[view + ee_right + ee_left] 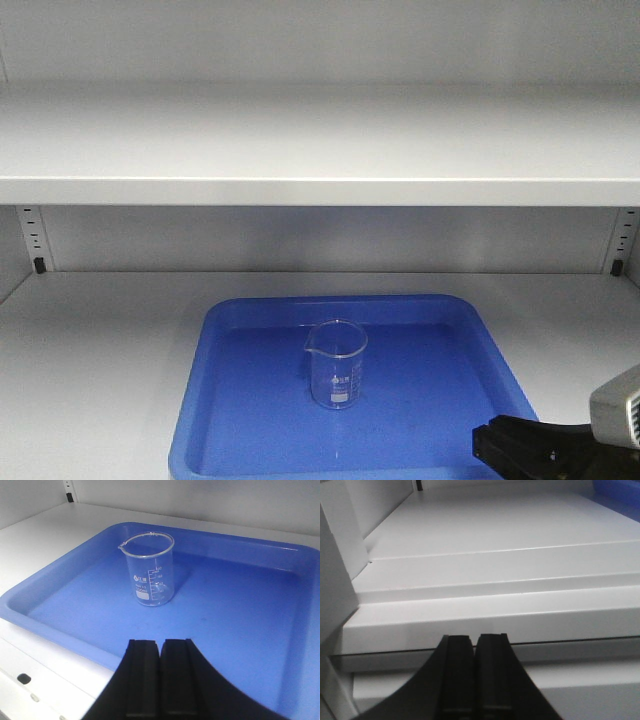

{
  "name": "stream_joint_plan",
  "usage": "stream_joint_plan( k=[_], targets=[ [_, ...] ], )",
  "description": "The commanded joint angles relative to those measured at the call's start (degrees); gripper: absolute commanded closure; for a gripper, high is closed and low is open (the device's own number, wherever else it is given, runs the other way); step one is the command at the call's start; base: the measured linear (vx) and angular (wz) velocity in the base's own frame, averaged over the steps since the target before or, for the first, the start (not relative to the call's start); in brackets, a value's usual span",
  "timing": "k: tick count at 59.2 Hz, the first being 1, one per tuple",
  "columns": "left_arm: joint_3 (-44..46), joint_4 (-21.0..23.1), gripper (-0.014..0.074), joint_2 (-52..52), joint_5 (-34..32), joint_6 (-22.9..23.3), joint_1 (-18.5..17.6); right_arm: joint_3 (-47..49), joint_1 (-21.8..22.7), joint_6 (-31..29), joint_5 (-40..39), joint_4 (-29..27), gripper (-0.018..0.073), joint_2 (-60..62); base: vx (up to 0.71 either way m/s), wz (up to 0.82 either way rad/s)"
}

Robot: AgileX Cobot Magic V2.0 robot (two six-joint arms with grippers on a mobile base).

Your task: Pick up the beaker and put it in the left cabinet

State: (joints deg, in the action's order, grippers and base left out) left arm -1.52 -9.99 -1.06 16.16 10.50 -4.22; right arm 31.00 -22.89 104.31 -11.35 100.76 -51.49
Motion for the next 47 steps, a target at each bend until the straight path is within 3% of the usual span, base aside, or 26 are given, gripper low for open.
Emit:
stream_joint_plan(
  k=[1,12,18,24,30,31,32,38,42,47],
  targets=[
    [0.7,0.0,0.0593,-0.5,-4.8,0.2,0.0,1.6,0.2,-0.1,0.8,2.2,0.0561,0.6,0.00,0.00],
    [0.7,0.0,0.0593,-0.5,-4.8,0.2,0.0,1.6,0.2,-0.7,2.4,1.5,0.0561,0.6,0.00,0.00],
    [0.7,0.0,0.0593,-0.5,-4.8,0.2,0.0,1.6,0.2,-5.4,6.2,-7.5,0.0561,0.6,0.00,0.00],
    [0.7,0.0,0.0593,-0.5,-4.8,0.2,0.0,1.6,0.2,-24.7,8.8,-25.7,0.0561,0.6,0.00,0.00],
    [0.7,0.0,0.0593,-0.5,-4.8,0.2,0.0,1.6,0.1,-52.7,9.1,-51.5,0.0561,0.7,0.00,0.00],
    [0.7,0.0,0.0593,-0.5,-4.8,0.2,0.0,1.6,0.1,-68.4,10.7,-64.0,0.0561,1.6,0.00,0.00],
    [0.7,0.0,0.0593,-0.5,-4.8,0.2,0.0,1.6,0.1,-73.9,11.3,-69.1,0.0561,2.0,0.00,0.00],
    [0.7,0.0,0.0593,-0.5,-4.8,0.2,0.0,1.6,0.1,-94.7,16.5,-87.8,0.0561,4.3,0.00,0.00],
    [0.7,0.0,0.0593,-0.5,-4.8,0.2,0.0,1.6,0.4,-103.8,18.1,-96.1,0.0561,6.7,0.00,0.00],
    [0.7,0.0,0.0593,-0.5,-4.8,0.2,0.0,1.6,1.4,-110.4,17.6,-103.5,0.0561,9.7,0.00,0.00]
  ],
)
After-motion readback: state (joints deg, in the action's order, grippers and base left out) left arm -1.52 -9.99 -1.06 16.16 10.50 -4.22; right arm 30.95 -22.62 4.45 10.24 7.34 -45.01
